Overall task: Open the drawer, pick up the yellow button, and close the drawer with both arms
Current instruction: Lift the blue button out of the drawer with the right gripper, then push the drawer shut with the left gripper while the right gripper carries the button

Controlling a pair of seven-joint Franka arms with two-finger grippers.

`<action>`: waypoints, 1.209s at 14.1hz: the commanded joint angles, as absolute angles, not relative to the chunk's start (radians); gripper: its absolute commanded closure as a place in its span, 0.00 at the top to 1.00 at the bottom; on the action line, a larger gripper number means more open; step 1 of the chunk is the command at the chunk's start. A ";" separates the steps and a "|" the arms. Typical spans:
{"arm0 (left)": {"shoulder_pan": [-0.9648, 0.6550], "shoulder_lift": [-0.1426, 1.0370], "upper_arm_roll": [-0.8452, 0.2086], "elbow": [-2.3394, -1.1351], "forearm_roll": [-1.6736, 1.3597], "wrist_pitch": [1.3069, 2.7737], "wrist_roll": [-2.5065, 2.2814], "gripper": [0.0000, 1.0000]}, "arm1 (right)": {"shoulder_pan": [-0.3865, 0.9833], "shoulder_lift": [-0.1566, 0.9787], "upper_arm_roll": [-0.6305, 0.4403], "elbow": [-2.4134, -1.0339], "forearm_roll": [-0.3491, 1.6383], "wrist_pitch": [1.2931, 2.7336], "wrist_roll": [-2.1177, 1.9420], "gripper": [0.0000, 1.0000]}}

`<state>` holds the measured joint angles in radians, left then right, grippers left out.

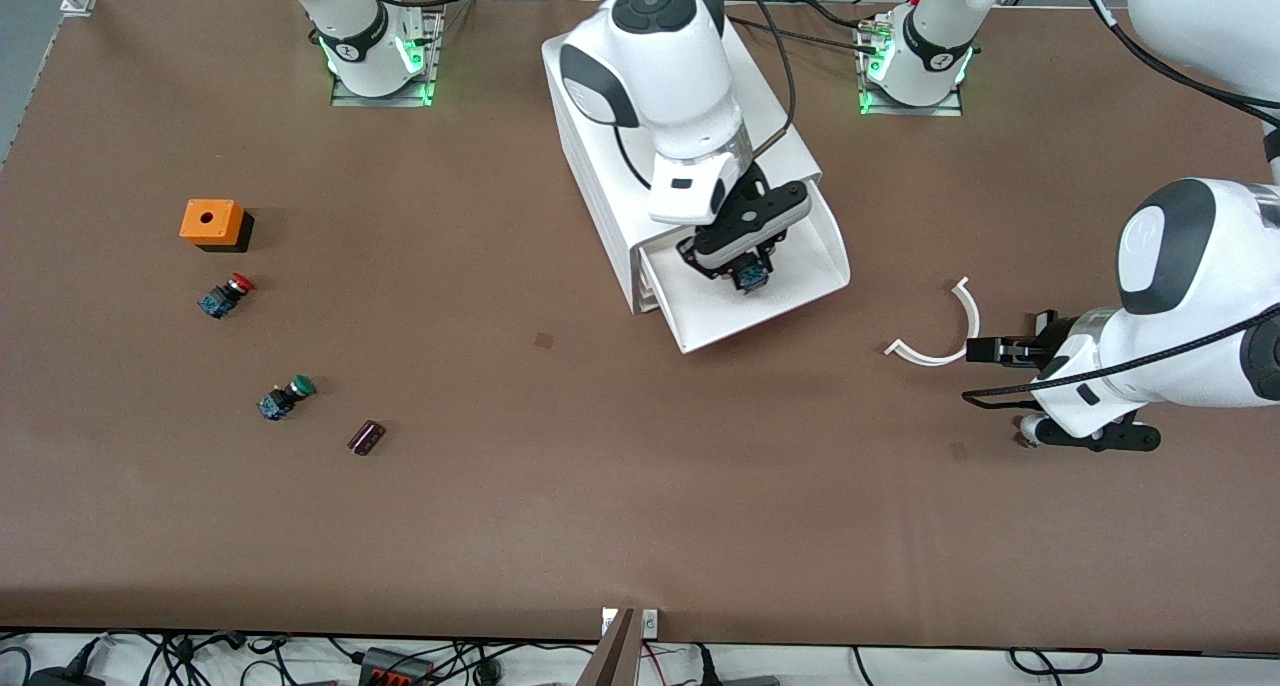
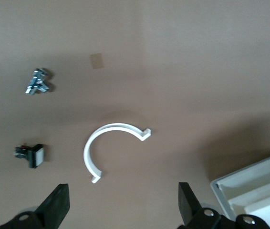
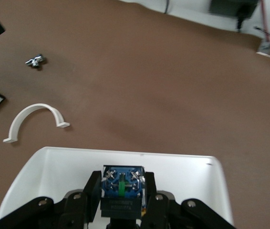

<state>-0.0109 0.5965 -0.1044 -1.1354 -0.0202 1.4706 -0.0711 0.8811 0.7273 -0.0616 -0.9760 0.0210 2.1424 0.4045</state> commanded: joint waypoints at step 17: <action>-0.308 0.434 -0.163 -1.624 0.020 2.011 -0.849 1.00 | 0.436 0.568 -0.126 -1.582 0.132 2.092 0.144 0.00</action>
<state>-0.2801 0.5202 -0.1560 -1.5153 0.0006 1.9806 -0.7609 0.4541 0.6596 -0.1431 -1.3968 0.1142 1.9867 0.1752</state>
